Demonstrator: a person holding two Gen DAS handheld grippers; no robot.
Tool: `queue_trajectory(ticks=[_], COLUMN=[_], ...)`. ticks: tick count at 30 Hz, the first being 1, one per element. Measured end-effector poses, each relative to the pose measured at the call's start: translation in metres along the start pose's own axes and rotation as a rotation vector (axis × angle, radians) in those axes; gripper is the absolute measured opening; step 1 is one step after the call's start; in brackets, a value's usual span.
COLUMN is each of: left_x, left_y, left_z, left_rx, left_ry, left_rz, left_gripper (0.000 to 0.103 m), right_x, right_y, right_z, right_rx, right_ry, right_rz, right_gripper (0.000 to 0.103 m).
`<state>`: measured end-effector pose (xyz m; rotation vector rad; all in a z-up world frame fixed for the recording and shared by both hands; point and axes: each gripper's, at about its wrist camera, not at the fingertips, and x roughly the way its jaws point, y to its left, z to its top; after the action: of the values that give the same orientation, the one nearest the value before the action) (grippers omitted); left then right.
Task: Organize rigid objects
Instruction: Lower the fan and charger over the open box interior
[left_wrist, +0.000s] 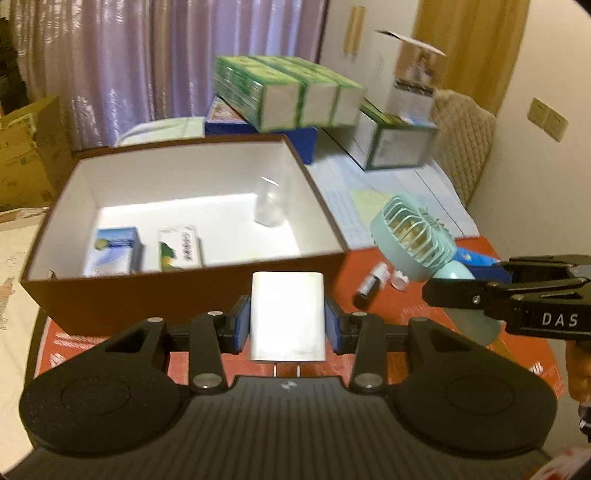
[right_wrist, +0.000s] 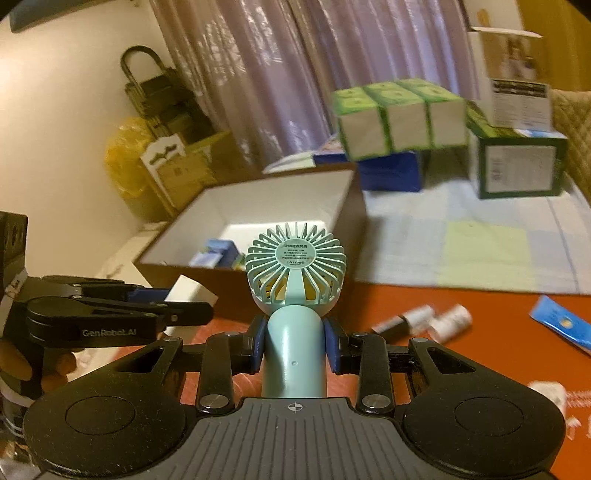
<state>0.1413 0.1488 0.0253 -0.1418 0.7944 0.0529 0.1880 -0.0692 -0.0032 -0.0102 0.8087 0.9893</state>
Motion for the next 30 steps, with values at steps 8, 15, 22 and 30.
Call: queue_trajectory(ticks=[8,15,22,30], left_x=[0.002,0.021,0.055,0.105], left_y=[0.041,0.075,0.105,0.132], left_z=[0.037,0.071,0.100,0.116], left_rx=[-0.008,-0.010,-0.021,-0.028], left_ry=[-0.046,-0.058,-0.027,0.048], left_rz=[0.052,0.086,0.100,0.106], left_gripper=[0.036,0.036,0.036,0.036], right_x=[0.043,0.085,0.126,0.183], right_y=[0.020,0.037,0.038,0.030], right_z=[0.043,0.079,0.107,0.123], right_rx=[0.004,-0.010,-0.024,-0.002], right_ry=[-0.001,-0.012,0.005,0.065], right_rz=[0.032,0.033,-0.016,-0.081], right_gripper=[0.030,0.030,0.030,0.030])
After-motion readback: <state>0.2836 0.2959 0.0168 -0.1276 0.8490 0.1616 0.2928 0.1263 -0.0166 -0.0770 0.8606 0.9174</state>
